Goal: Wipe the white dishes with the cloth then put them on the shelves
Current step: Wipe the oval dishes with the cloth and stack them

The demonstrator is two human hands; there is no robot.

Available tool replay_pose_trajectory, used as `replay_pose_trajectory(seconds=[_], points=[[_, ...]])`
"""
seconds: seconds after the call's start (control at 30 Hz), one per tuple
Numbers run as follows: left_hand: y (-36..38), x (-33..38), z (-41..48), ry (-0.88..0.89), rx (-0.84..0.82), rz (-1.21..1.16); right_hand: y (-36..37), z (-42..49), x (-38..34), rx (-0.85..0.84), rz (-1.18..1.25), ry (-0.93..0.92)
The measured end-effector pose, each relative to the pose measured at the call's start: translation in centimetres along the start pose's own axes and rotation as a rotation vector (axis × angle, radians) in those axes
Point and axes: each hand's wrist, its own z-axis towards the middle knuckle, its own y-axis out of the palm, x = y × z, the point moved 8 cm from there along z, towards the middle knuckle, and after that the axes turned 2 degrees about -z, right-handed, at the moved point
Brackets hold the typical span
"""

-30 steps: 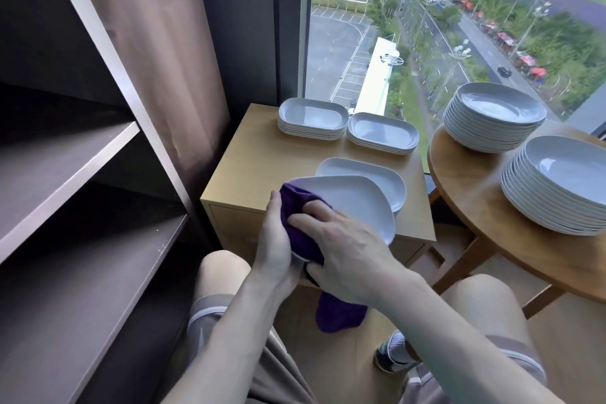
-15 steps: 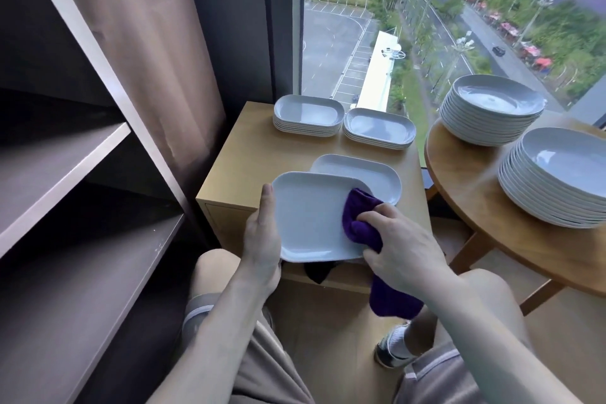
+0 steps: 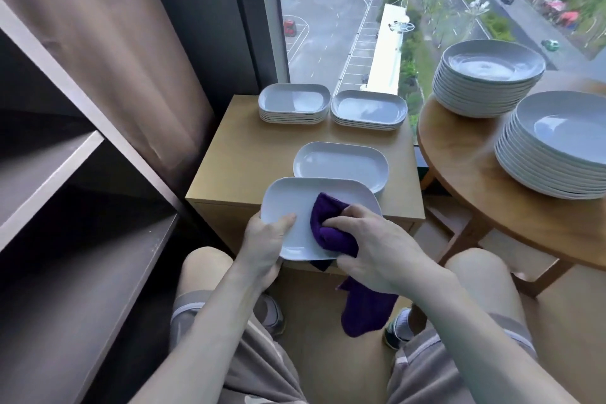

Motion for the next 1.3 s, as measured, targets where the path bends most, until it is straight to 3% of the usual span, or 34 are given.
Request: replay_pose_trajectory(seconds=[0.4, 0.63, 0.87, 1.13, 1.3], points=[[3.0, 4.6, 8.2, -0.017, 0.110, 0.104, -6.6, -0.4, 8.3, 0.356, 0.176, 0.166], [4.4, 5.1, 12.6, -0.082, 0.124, 0.146, -7.4, -1.0, 10.8, 0.419, 0.304, 0.227], [4.0, 6.1, 14.7, 0.105, 0.196, 0.554, -7.2, -1.0, 11.2, 0.433, 0.355, 0.261], [3.6, 4.5, 15.1, 0.190, 0.144, 0.794, -7.7, -0.3, 11.6, 0.516, 0.460, 0.288], [3.6, 4.0, 16.2, 0.167, 0.127, 0.796, -7.2, 0.2, 12.1, 0.513, 0.482, 0.298]])
